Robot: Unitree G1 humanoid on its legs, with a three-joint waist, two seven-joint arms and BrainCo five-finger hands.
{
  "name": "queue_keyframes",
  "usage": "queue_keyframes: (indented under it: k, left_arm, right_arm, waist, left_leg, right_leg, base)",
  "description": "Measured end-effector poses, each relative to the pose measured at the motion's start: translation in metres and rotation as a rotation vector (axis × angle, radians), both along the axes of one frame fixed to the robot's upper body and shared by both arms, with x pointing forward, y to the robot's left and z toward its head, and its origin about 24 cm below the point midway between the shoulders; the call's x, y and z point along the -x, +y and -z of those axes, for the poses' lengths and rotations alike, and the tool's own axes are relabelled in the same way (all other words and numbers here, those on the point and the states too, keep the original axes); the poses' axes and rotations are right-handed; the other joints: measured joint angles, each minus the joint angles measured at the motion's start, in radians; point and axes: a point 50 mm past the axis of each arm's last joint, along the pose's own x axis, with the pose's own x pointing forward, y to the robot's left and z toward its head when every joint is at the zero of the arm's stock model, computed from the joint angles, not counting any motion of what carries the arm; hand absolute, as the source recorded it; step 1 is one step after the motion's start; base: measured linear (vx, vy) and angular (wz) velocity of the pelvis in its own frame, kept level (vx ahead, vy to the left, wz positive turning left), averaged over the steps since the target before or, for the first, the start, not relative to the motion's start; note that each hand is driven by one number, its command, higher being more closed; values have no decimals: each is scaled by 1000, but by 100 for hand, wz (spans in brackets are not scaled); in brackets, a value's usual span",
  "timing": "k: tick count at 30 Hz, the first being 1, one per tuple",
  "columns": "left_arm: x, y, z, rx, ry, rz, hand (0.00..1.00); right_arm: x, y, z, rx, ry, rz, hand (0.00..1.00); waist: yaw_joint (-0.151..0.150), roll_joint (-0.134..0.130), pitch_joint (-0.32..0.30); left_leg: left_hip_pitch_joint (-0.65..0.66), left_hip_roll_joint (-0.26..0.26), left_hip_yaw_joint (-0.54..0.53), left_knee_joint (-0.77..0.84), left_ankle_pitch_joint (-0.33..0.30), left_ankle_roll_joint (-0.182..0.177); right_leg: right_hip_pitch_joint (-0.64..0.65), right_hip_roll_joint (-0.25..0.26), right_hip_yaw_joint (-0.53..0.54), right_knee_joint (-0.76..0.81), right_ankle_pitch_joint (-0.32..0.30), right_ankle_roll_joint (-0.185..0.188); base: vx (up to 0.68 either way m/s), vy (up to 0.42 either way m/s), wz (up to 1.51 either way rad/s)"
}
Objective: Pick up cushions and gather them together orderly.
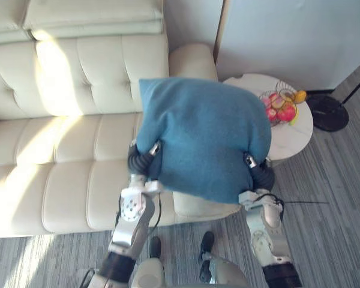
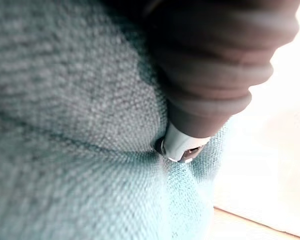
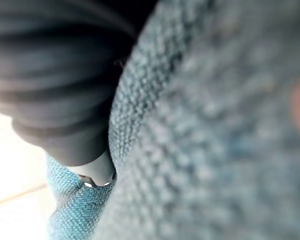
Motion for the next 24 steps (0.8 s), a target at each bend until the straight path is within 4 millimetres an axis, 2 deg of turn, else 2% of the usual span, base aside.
queue_keyframes:
  k: [4,7,10,11,12,13,15,16,17,18,19,20,21,22,23,24]
  left_arm:
    - [13,0,13,10,50,30,100]
    - [15,-1,16,18,60,44,100]
    - [16,-4,24,41,92,56,100]
    - [18,-4,27,44,104,56,100]
    - [22,-5,30,53,120,57,100]
    - [22,-6,31,56,123,61,100]
    - [23,-12,30,74,119,81,100]
    - [23,-17,30,85,115,98,100]
    - [23,-20,31,85,114,119,100]
    - [22,-18,34,68,125,122,100]
    - [23,-13,39,41,143,123,100]
    - [23,-10,42,30,155,123,100]
    - [24,-8,47,25,178,120,100]
    - [25,-6,56,17,219,118,100]
    - [26,-5,60,14,236,120,100]
    - [27,-5,63,12,248,124,100]
  right_arm:
    - [12,-3,13,15,51,-3,100]
    - [15,-6,16,25,65,4,100]
    - [14,-12,14,81,64,3,100]
    - [13,-13,14,90,65,0,100]
    - [13,-14,13,97,64,-1,100]
    - [13,-15,13,101,65,1,100]
    - [14,-24,12,129,67,13,100]
    - [15,-29,12,137,70,30,100]
    - [15,-33,16,132,86,48,100]
    - [16,-31,23,120,116,51,100]
    - [20,-26,32,91,157,54,100]
    - [21,-24,36,86,173,53,100]
    - [21,-20,38,86,190,50,100]
    - [22,-20,42,90,215,52,100]
    - [23,-20,44,91,230,51,100]
    - [24,-20,46,94,243,48,100]
  waist:
    - [0,13,-21]
    - [0,35,-38]
    - [3,59,-53]
    - [6,60,-53]
    - [-1,54,-58]
    - [-6,59,-61]
    - [-27,88,-81]
    - [-27,112,-97]
    - [-33,118,-108]
    - [-42,86,-117]
    - [-54,55,-135]
    - [-55,46,-139]
    - [-43,39,-136]
    - [-35,37,-134]
    - [-34,35,-132]
    - [-33,32,-130]
  left_leg:
    - [15,-10,-65,20,-16,2]
    - [-68,-15,-107,123,-62,13]
    - [-118,107,181,261,-114,93]
    - [-113,139,222,287,-111,103]
    - [-110,181,260,317,-110,102]
    - [-111,199,273,322,-111,102]
    - [-116,251,299,337,-109,101]
    - [-115,268,303,338,-105,98]
    - [-143,253,294,344,-114,-90]
    - [-163,208,291,358,-131,-61]
    - [-204,170,267,381,-146,-38]
    - [-245,162,240,432,-161,-29]
    - [-281,155,222,505,-192,-16]
    - [-308,138,212,575,-225,11]
    - [-306,124,212,584,-236,28]
    - [-300,104,212,578,-244,42]
  right_leg:
    - [80,-5,-67,-28,-4,10]
    - [97,-22,-164,-22,-12,15]
    - [97,-78,-231,8,-11,15]
    - [97,-104,-232,20,-8,19]
    - [97,-147,-246,24,8,43]
    - [97,-166,-254,24,17,58]
    - [86,-222,-278,23,51,111]
    - [78,-238,-281,20,69,139]
    - [82,-270,-283,6,93,168]
    - [83,-304,-281,-6,96,158]
    - [80,-312,-281,2,65,135]
    - [83,-299,-282,17,71,135]
    - [93,-305,-304,25,100,143]
    - [95,-340,-324,76,123,178]
    - [86,-368,-327,126,125,174]
    - [65,-398,-317,184,142,146]
  base:
    - [5,19,48]
    - [-72,47,86]
    - [-47,197,66]
    - [-49,381,41]
    - [-39,308,32]
    - [-46,425,44]
    - [-40,509,45]
    - [-61,713,51]
    - [-57,615,54]
    - [-14,643,82]
    - [58,305,81]
    - [131,266,74]
    - [111,296,55]
    - [97,450,44]
    - [46,462,42]
    - [45,454,26]
